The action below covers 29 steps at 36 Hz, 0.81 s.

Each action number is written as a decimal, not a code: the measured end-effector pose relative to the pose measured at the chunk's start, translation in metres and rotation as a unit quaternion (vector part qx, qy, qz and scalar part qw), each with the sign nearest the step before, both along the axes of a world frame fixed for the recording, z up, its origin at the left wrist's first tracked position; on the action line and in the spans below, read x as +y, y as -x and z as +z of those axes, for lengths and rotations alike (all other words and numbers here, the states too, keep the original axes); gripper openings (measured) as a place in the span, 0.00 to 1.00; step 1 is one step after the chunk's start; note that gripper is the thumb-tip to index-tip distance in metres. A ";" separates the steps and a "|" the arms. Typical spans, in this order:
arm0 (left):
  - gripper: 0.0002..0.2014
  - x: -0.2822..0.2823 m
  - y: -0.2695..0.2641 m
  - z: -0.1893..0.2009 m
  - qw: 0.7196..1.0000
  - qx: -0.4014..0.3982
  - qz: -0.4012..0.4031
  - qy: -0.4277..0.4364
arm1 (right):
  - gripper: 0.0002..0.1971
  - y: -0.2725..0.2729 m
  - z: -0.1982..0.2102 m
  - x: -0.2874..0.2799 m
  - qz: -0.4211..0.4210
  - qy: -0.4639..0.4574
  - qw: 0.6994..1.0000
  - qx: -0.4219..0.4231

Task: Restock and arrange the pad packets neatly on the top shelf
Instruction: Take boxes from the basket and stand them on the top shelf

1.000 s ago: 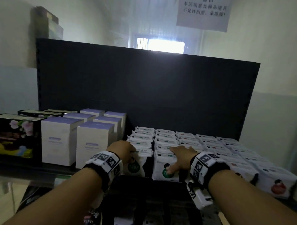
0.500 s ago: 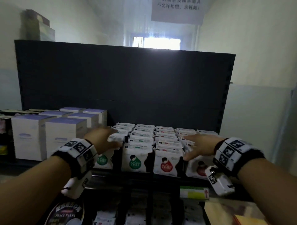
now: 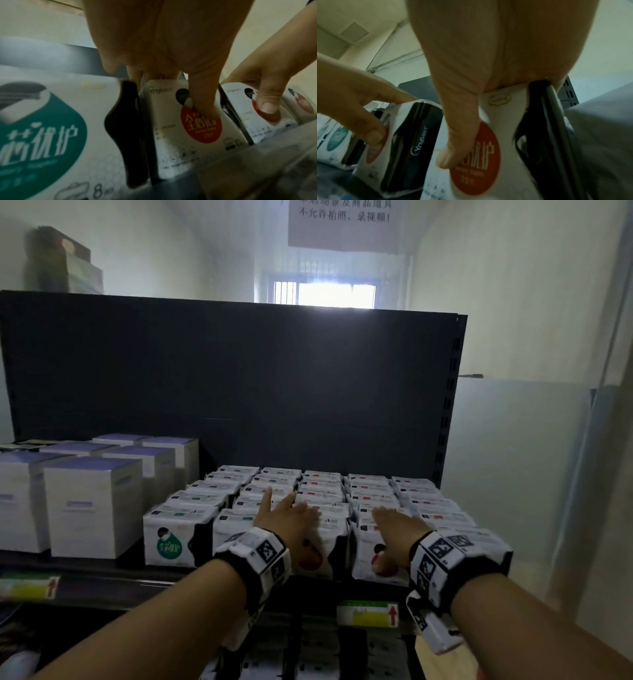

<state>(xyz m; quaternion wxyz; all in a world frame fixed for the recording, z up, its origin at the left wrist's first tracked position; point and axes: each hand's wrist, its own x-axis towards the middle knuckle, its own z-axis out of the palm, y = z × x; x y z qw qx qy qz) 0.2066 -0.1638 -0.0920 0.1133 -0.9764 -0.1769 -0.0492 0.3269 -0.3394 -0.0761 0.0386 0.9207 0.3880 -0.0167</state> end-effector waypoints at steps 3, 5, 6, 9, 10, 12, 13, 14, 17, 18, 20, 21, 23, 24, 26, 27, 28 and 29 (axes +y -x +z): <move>0.45 -0.002 -0.007 0.002 1.000 0.005 -0.006 -0.023 | 0.54 0.001 -0.001 0.004 0.011 0.000 1.000 -0.003; 0.50 -0.005 -0.011 0.005 0.999 0.010 -0.022 -0.029 | 0.54 0.000 -0.003 0.004 0.019 -0.007 1.000 -0.005; 0.52 -0.007 -0.013 0.006 0.999 0.017 -0.028 -0.031 | 0.54 -0.001 -0.004 0.003 0.021 -0.010 1.000 -0.004; 0.53 -0.013 -0.018 0.007 0.999 0.022 -0.029 -0.006 | 0.54 -0.004 -0.006 0.001 0.027 -0.012 1.000 -0.002; 0.49 -0.015 -0.019 0.007 0.999 0.013 -0.029 0.005 | 0.54 -0.004 -0.006 0.000 0.029 -0.011 1.000 -0.001; 0.38 -0.018 -0.022 0.007 1.000 -0.007 -0.028 0.008 | 0.54 -0.005 -0.007 -0.001 0.024 -0.010 1.000 0.001; 0.34 -0.020 -0.023 0.007 1.000 -0.012 -0.023 0.002 | 0.53 -0.004 -0.007 -0.001 0.019 -0.009 1.000 0.000; 0.31 -0.021 -0.023 0.007 1.000 -0.013 -0.016 -0.005 | 0.53 -0.003 -0.007 -0.001 0.015 -0.005 1.000 -0.001; 0.27 -0.023 -0.024 0.005 1.000 -0.005 -0.002 -0.024 | 0.52 -0.001 -0.004 -0.003 0.018 0.002 1.000 0.003; 0.28 -0.023 -0.024 0.005 1.000 0.004 0.001 -0.029 | 0.52 -0.001 -0.003 -0.004 0.024 0.001 1.000 0.008; 0.34 -0.023 -0.025 0.005 0.999 0.022 0.003 -0.036 | 0.53 -0.002 -0.002 -0.006 0.038 -0.005 0.999 0.014; 0.37 -0.023 -0.025 0.005 0.999 0.025 0.003 -0.037 | 0.53 -0.002 -0.002 -0.006 0.043 -0.007 0.999 0.016; 0.36 -0.022 -0.024 0.004 1.000 0.006 -0.001 -0.026 | 0.53 -0.003 -0.002 -0.007 0.048 -0.008 0.999 0.015; 0.33 -0.021 -0.024 0.003 1.000 -0.009 -0.005 -0.020 | 0.54 -0.003 -0.003 -0.006 0.049 -0.009 0.999 0.011; 0.30 -0.021 -0.022 0.002 1.000 -0.025 -0.013 -0.013 | 0.55 -0.004 -0.005 -0.005 0.049 -0.011 0.999 -0.001; 0.30 -0.020 -0.022 0.002 0.999 -0.026 -0.017 -0.012 | 0.56 -0.005 -0.006 -0.005 0.050 -0.010 0.999 -0.006; 0.30 -0.020 -0.022 0.002 0.999 -0.025 -0.019 -0.014 | 0.57 -0.007 -0.006 -0.004 0.051 -0.009 0.999 -0.007; 0.29 -0.020 -0.022 0.002 0.999 -0.025 -0.021 -0.017 | 0.58 -0.008 -0.007 -0.004 0.051 -0.008 0.999 -0.007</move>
